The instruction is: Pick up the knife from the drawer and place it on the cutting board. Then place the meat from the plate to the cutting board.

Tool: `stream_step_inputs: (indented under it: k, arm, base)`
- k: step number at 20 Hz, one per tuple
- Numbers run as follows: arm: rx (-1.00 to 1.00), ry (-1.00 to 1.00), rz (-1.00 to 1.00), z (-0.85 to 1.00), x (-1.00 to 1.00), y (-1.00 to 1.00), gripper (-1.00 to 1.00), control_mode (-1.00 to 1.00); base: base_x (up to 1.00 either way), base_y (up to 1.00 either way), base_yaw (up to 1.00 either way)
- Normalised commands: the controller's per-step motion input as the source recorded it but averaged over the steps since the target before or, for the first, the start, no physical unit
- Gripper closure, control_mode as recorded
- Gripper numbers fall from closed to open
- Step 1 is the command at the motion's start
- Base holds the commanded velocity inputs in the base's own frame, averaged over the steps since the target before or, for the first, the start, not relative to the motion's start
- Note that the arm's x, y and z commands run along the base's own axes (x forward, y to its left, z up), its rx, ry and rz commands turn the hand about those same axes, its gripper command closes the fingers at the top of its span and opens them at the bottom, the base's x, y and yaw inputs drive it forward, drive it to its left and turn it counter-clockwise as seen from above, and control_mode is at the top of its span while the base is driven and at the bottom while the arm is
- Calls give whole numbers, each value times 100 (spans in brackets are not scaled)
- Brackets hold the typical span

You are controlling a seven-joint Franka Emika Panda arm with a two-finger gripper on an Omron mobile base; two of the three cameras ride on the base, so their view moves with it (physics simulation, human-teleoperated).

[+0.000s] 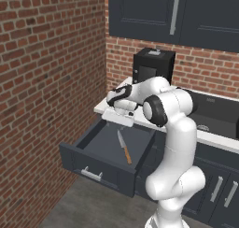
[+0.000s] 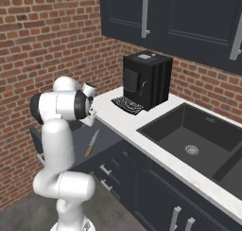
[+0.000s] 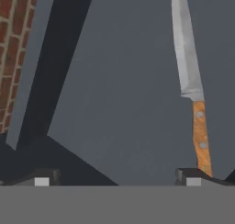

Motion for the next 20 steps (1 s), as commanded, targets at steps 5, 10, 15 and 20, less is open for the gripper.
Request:
stream_step_inputs:
  k: [5, 10, 15, 20]
  arm:
    - [-18, 6, 10, -48, 9, 7, -100, -100]
    - [-6, -4, 11, -56, 0, 8, -100, -100]
    - [6, -17, 6, -28, 8, -2, -100, -100]
    - [1, -6, 1, -38, 14, -18, -100, -100]
  base:
    - [0, 0, 0]
    - [0, 0, 0]
    - [0, 0, 0]
    - [0, 0, 0]
